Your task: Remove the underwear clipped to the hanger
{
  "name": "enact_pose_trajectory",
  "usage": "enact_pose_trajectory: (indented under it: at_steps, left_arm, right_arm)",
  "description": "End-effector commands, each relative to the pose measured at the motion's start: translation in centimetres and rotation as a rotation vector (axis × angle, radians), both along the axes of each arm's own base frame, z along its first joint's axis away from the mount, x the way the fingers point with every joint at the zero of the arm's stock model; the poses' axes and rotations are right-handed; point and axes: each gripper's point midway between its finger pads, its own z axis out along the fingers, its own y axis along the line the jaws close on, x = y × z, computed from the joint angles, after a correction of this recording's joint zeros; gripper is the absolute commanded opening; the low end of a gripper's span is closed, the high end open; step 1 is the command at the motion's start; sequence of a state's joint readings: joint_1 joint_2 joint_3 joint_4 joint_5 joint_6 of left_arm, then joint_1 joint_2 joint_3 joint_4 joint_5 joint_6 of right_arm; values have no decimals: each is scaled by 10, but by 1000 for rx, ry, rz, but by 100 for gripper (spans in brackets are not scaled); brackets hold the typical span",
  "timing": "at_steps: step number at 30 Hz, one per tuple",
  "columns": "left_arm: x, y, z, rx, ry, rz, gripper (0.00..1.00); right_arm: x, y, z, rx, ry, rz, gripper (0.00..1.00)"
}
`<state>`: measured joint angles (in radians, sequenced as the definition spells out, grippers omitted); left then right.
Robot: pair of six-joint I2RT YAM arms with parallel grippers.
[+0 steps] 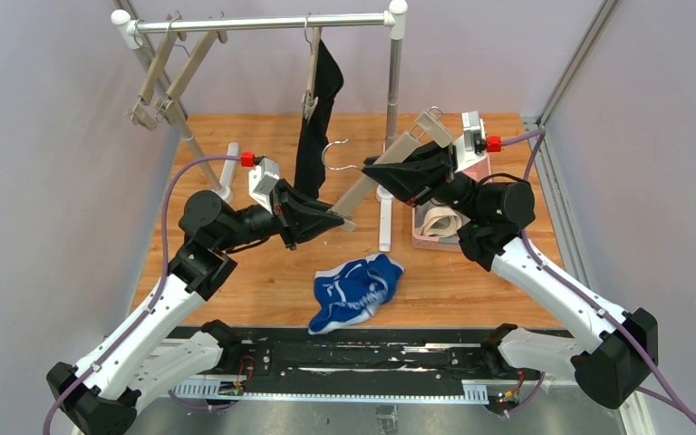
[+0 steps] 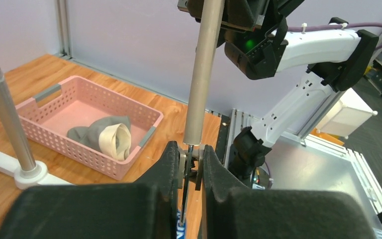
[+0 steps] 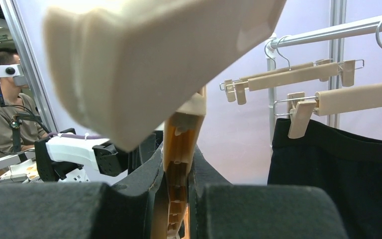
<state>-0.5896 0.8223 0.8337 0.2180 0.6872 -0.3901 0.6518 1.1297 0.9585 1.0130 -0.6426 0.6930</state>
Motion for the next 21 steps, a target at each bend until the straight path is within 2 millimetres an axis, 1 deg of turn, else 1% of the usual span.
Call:
enact_pose_trajectory:
  at_steps: [1, 2, 3, 5, 7, 10, 16, 21]
  left_arm:
    - [-6, -2, 12, -38, -8, -28, 21]
    - [-7, -1, 17, -45, -18, -25, 34]
    - [-8, 0, 21, -52, -32, -24, 40]
    - [-10, 1, 34, -70, -58, -21, 46]
    - [-11, 2, 45, -83, -77, -25, 48]
    - [-12, 0, 53, -87, -89, -41, 48]
    - [-3, -8, 52, -70, -75, -55, 47]
    - [2, -14, 45, -55, -53, -68, 45]
  right_arm:
    - [4, -2, 2, 9, -43, -45, 1]
    - [4, -2, 1, 7, -44, -44, 1]
    - [4, -2, 1, 4, -44, -43, 1]
    - [4, -1, 0, 4, -42, -41, 0]
    - [4, -1, -1, 4, -39, -38, 1]
    - [4, 0, -1, 4, -38, -31, 1]
    - [3, 1, 0, 9, -37, -16, 1]
    - [4, 2, 1, 13, -36, -9, 1]
